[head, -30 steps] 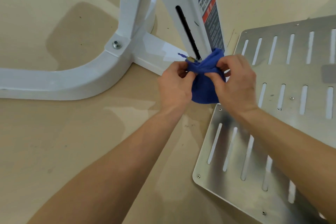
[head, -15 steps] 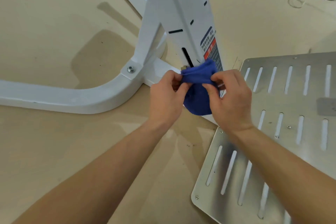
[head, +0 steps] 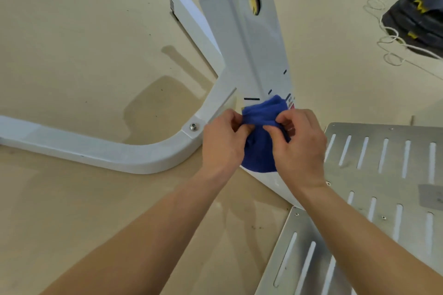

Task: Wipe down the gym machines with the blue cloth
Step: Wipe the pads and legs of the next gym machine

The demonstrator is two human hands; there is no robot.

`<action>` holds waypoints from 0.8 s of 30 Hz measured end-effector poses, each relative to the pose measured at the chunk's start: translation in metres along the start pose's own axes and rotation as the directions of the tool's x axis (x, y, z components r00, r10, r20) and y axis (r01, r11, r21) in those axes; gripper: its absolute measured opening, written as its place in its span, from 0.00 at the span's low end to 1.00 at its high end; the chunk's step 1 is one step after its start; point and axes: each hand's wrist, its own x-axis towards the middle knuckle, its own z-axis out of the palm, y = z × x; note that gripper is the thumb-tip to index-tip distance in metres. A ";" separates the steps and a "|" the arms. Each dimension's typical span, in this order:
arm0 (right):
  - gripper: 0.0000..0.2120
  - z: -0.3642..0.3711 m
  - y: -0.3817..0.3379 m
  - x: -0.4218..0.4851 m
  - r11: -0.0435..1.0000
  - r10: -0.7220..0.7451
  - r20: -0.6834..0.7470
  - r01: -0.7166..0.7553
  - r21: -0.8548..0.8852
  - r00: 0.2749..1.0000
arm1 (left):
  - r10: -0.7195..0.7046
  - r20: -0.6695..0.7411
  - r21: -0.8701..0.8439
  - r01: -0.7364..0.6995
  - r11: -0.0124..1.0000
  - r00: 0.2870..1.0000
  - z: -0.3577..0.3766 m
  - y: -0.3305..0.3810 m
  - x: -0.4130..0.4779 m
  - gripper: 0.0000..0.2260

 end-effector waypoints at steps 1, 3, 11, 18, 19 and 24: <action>0.06 -0.003 0.001 -0.003 0.999 0.032 0.017 -0.031 -0.004 0.999 | -0.006 0.026 -0.007 0.006 1.000 1.000 0.001 0.000 -0.003 0.06; 0.06 -0.005 -0.010 0.006 0.999 0.033 0.006 -0.033 0.002 0.999 | 0.014 -0.031 -0.046 -0.016 0.999 0.999 -0.003 0.008 -0.003 0.06; 0.06 0.007 -0.125 0.114 0.967 -0.217 -0.101 0.228 0.115 0.971 | 0.132 -0.488 -0.072 -0.191 0.979 0.863 -0.079 0.096 0.062 0.07; 0.07 0.002 -0.089 0.076 0.982 -0.177 -0.020 0.178 0.070 0.984 | 0.058 -0.325 -0.088 -0.091 0.992 0.944 -0.050 0.065 0.037 0.06; 0.07 0.000 -0.081 0.067 0.988 -0.140 0.005 0.140 0.063 0.990 | 0.047 -0.283 -0.069 -0.070 0.995 0.958 -0.046 0.059 0.032 0.07; 0.07 0.001 -0.103 0.091 0.978 -0.187 -0.019 0.188 0.090 0.982 | 0.111 -0.388 -0.020 -0.129 0.991 0.915 -0.064 0.078 0.048 0.07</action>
